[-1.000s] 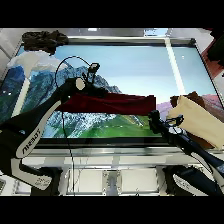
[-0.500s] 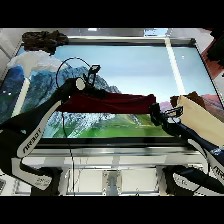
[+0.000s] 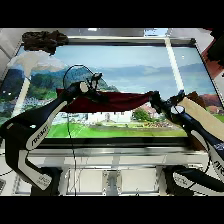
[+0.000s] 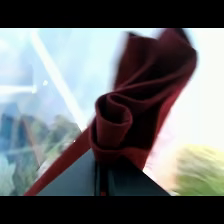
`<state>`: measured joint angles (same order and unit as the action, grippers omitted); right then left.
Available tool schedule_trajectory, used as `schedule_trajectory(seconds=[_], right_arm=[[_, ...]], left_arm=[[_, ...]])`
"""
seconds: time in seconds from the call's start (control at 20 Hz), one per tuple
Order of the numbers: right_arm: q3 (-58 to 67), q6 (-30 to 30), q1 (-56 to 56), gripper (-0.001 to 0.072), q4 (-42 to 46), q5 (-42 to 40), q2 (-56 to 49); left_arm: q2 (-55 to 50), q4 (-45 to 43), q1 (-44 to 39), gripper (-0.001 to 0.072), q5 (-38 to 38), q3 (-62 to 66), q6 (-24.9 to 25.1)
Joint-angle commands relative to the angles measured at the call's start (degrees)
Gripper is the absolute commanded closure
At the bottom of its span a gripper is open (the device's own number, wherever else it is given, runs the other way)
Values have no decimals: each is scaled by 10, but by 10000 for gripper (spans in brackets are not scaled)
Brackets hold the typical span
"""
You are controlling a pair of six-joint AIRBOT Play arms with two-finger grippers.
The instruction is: Fold the shirts.
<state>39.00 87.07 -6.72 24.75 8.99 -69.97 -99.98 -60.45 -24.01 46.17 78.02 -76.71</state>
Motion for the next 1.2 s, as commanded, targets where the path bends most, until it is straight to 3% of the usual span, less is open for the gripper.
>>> schedule_trajectory(seconds=[0.0, 0.2, 0.5, 0.7, 0.95, 1.15], right_arm=[[74, -69, 1, 684, 37, 75, 0], [163, -139, 0, 684, 37, 182, 0], [257, -170, -1, 685, 36, 283, 0], [297, -182, -1, 685, 36, 330, 0], [322, -189, -22, 685, 43, 365, 0], [322, -190, -92, 685, 44, 325, -10]], left_arm=[[-5, 22, 0, 698, -14, 0, 0], [-11, 66, -1, 698, -54, 0, -5], [-44, 209, -42, 697, -91, 0, 47], [-44, 212, -71, 697, -118, 18, 47], [-28, 179, -9, 698, 2, 134, 45], [12, 81, 101, 697, 117, 206, -17]])
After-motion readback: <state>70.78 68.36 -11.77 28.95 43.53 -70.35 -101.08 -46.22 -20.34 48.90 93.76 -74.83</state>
